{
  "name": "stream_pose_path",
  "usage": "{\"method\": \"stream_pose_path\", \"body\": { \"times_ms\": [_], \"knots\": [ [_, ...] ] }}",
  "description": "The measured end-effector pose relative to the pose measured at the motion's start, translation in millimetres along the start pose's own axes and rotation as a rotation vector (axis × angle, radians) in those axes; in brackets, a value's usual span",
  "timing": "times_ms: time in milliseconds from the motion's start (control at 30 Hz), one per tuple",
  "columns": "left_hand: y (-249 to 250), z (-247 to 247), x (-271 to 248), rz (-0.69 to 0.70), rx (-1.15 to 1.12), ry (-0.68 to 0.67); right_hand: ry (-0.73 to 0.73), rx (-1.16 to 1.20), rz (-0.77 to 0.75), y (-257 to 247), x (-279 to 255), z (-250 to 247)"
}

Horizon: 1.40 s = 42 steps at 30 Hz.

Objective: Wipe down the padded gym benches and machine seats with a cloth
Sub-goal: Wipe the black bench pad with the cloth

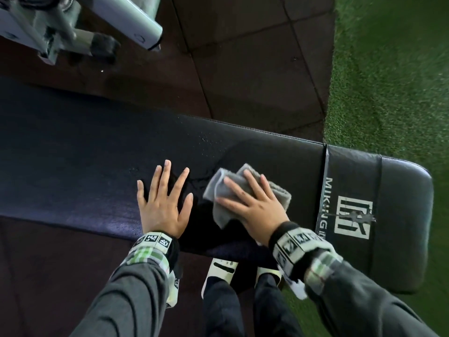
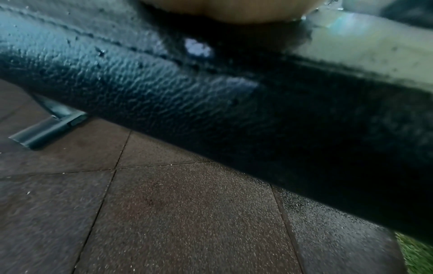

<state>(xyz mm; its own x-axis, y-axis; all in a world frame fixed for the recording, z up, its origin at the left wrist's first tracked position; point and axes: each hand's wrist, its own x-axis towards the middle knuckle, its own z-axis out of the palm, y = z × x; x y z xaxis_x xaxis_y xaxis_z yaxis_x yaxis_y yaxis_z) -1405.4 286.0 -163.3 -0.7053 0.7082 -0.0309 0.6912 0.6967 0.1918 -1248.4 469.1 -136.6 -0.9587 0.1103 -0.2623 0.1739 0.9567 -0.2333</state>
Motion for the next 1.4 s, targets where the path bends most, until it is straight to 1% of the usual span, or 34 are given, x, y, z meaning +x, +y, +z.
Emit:
{"method": "stream_pose_path", "body": {
  "times_ms": [67,100,167,233,300,367,467,533,600,700,767,833,933,1033,1133,1200,1267,1333,1400],
  "knots": [
    [0.6,-0.8,-0.3,0.004,0.007,0.003,-0.041,-0.042,-0.073,9.6,-27.7,5.6],
    [1.0,-1.2,-0.3,0.005,0.007,0.004,-0.053,-0.055,-0.072,17.7,-40.6,6.8],
    [1.3,-1.9,-0.2,0.006,0.007,0.006,-0.055,-0.056,-0.006,35.4,-58.2,6.1],
    [1.1,-2.4,0.0,0.005,0.003,0.004,-0.026,-0.04,0.086,51.6,-60.7,2.2],
    [1.3,-2.7,0.2,0.003,0.0,-0.003,-0.002,-0.013,0.169,62.0,-48.9,-4.1],
    [1.5,-3.1,0.5,-0.003,-0.001,-0.011,0.015,0.022,0.251,63.8,-25.6,-11.5],
    [1.3,-2.8,1.1,-0.017,-0.005,-0.029,0.028,0.063,0.323,49.7,14.4,-18.6],
    [0.8,-2.3,1.1,-0.025,-0.001,-0.041,0.052,0.057,0.282,31.0,31.6,-19.2],
    [0.8,-2.3,0.9,-0.029,-0.005,-0.041,0.061,0.046,0.179,10.8,33.0,-13.2],
    [1.2,-3.0,1.3,-0.019,-0.009,-0.019,0.042,0.03,0.005,-6.1,5.6,2.0],
    [1.3,-3.5,0.9,-0.01,-0.009,-0.01,0.013,-0.004,-0.058,-1.3,-21.4,7.7],
    [2.0,-4.0,0.6,-0.007,-0.009,-0.006,-0.005,-0.043,-0.043,14.8,-44.2,8.9],
    [2.1,-4.4,0.7,-0.008,-0.012,-0.002,0.015,-0.042,0.09,42.8,-55.6,3.3],
    [2.1,-3.7,0.9,-0.013,-0.01,-0.003,0.044,-0.006,0.222,59.6,-33.0,-5.7],
    [2.3,-3.4,1.1,-0.026,-0.01,-0.015,0.036,0.028,0.304,52.6,6.8,-14.3],
    [2.4,-3.2,1.5,-0.036,-0.017,-0.022,0.04,0.03,0.291,36.2,27.0,-17.0],
    [2.5,-3.4,1.7,-0.037,-0.018,-0.03,0.05,0.023,0.208,17.4,33.0,-15.1],
    [2.3,-3.4,2.0,-0.036,-0.016,-0.025,0.051,0.011,0.098,2.9,24.2,-7.8],
    [1.8,-4.0,1.1,-0.029,-0.02,-0.021,0.045,0.0,0.001,-3.1,4.3,1.3]
  ]
}}
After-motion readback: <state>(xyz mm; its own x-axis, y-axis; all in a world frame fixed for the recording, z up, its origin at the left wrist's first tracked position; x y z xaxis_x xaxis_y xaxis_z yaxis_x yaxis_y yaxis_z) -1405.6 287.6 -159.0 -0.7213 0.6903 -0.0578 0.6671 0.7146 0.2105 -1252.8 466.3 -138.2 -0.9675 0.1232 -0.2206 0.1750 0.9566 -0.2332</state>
